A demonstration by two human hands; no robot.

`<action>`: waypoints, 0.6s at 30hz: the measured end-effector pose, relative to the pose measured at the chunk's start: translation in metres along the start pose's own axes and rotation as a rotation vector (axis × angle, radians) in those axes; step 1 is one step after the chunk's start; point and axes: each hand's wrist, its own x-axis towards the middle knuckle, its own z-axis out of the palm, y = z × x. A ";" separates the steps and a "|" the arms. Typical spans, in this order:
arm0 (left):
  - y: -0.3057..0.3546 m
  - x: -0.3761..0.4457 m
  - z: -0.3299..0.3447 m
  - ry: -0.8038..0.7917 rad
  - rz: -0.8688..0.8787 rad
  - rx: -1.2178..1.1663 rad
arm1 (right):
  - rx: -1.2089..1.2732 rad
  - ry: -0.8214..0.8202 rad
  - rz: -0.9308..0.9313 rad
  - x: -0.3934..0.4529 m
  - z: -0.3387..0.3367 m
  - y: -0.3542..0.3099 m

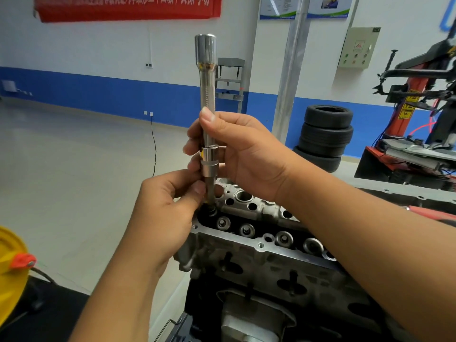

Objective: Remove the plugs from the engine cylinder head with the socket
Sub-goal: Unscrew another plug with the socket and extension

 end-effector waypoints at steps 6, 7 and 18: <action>-0.003 0.001 -0.004 0.123 0.039 0.107 | -0.010 0.006 -0.006 -0.002 -0.002 -0.002; -0.003 0.001 -0.005 0.104 0.043 0.110 | -0.012 0.015 -0.015 -0.002 -0.002 -0.002; 0.004 -0.002 0.002 0.057 -0.017 0.057 | 0.029 -0.040 -0.001 -0.002 -0.002 -0.003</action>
